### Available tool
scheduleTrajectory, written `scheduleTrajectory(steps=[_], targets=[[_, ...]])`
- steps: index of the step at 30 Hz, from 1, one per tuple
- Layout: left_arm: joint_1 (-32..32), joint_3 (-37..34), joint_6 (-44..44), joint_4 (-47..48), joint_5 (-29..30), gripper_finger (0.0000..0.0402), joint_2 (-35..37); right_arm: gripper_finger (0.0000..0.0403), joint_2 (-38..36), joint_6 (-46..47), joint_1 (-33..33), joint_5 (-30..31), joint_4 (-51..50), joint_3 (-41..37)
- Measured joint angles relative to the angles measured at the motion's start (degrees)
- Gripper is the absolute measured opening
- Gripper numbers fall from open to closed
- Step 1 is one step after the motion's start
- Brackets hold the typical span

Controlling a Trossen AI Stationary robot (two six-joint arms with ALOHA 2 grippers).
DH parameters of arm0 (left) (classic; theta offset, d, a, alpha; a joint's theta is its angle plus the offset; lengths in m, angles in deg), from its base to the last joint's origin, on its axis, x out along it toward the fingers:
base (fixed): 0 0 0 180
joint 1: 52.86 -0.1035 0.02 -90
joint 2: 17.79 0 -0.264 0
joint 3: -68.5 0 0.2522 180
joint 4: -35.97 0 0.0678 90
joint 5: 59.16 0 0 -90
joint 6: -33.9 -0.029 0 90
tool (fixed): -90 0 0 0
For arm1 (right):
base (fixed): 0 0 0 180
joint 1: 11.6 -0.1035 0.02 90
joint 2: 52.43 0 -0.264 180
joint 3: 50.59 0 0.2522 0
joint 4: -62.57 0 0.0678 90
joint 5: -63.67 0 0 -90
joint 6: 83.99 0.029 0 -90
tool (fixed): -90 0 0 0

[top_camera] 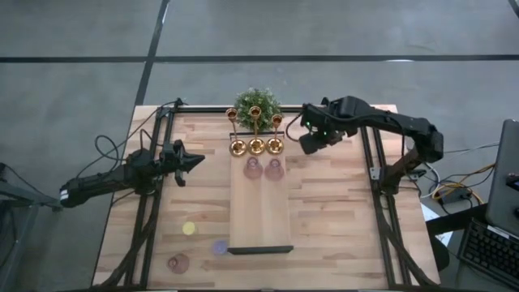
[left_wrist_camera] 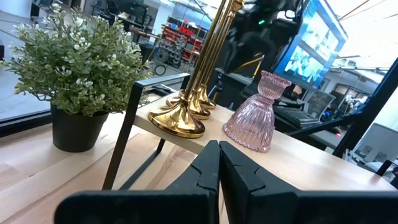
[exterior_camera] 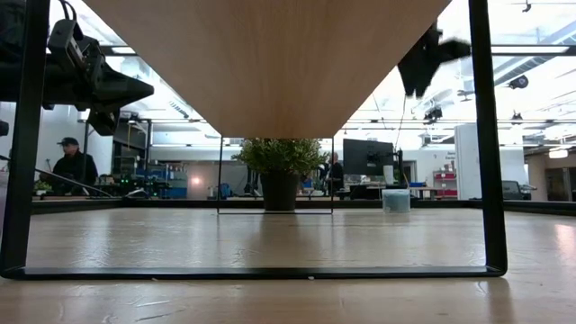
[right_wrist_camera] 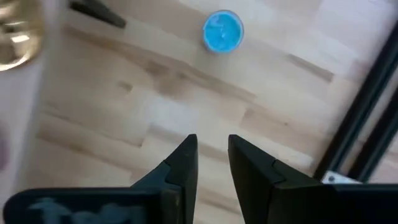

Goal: Pick & Place candle stick holders
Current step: Put the blue scented candle on the shelf

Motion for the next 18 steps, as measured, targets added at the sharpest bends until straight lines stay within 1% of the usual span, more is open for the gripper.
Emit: scheduleTrajectory(steps=[3, 7, 10, 13, 18], targets=[[0.0, 0.0, 0.0, 0.0, 0.0, 0.001, 0.0, 0.0079, -1.1, -4.7, 5.2, -1.7, 6.0, -5.6], [0.0, 0.0, 0.0, 0.0, 0.0, 0.001, 0.0, 0.0084, -2.2, -9.1, 11.8, -2.4, 13.1, -12.7], [0.0, 0.0, 0.0, 0.0, 0.0, 0.001, 0.0, 0.0089, -3.0, -11.0, 16.6, -6.3, 19.1, -17.9], [0.0, 0.0, 0.0, 0.0, 0.0, 0.001, 0.0, 0.0096, -3.0, -12.3, 20.4, -10.3, 25.7, -22.7], [0.0, 0.0, 0.0, 0.0, 0.0, 0.001, 0.0, 0.0114, -2.6, -13.0, 24.4, -11.1, 33.6, -28.3]])
